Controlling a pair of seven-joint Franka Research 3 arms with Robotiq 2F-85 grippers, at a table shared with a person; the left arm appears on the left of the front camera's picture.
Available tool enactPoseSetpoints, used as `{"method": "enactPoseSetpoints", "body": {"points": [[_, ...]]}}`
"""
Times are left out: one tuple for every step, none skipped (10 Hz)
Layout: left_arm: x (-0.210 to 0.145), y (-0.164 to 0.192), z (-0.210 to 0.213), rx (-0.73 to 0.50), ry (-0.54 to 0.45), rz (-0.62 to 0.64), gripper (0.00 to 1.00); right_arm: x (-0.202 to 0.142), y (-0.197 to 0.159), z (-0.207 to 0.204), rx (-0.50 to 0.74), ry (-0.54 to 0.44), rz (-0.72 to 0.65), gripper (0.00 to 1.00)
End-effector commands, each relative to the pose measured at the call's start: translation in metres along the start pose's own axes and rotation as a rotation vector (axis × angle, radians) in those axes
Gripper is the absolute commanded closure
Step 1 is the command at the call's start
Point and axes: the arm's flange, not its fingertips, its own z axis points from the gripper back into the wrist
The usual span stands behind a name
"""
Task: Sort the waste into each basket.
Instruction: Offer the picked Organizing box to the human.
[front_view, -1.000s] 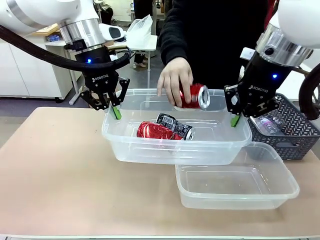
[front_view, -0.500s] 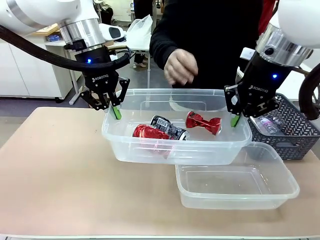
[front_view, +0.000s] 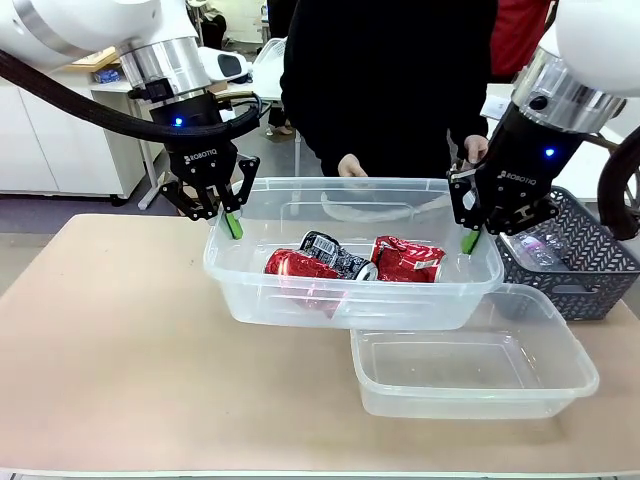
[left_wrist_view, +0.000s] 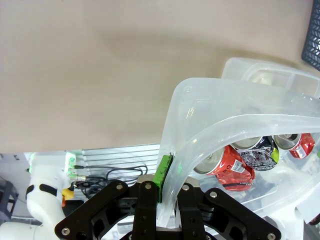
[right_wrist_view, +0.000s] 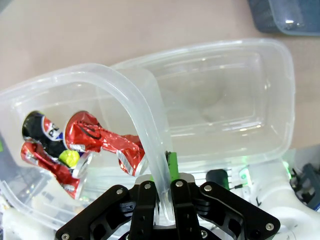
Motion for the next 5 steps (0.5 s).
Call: {"method": "enactPoseSetpoints", "body": {"points": [[0.0008, -0.0009, 0.0067, -0.032, 0.003, 0.013, 0.95, 0.0045, -0.0008, 0.0032, -0.013, -0.002, -0.001, 0.96], [0.0008, -0.0009, 0.0067, -0.032, 0.003, 0.013, 0.95, 0.0045, -0.0008, 0.0032, -0.013, -0.002, -0.001, 0.96], [0.0008, -0.0009, 0.0067, -0.032, 0.003, 0.013, 0.95, 0.0045, -0.0008, 0.0032, -0.013, -0.002, -0.001, 0.96], [0.0008, -0.0009, 0.0067, -0.032, 0.003, 0.013, 0.95, 0.0045, -0.0008, 0.0032, -0.013, -0.002, -0.001, 0.96], [0.0008, -0.0009, 0.0067, -0.032, 0.003, 0.013, 0.95, 0.0045, -0.0008, 0.0032, -0.013, -0.002, -0.001, 0.96]]}}
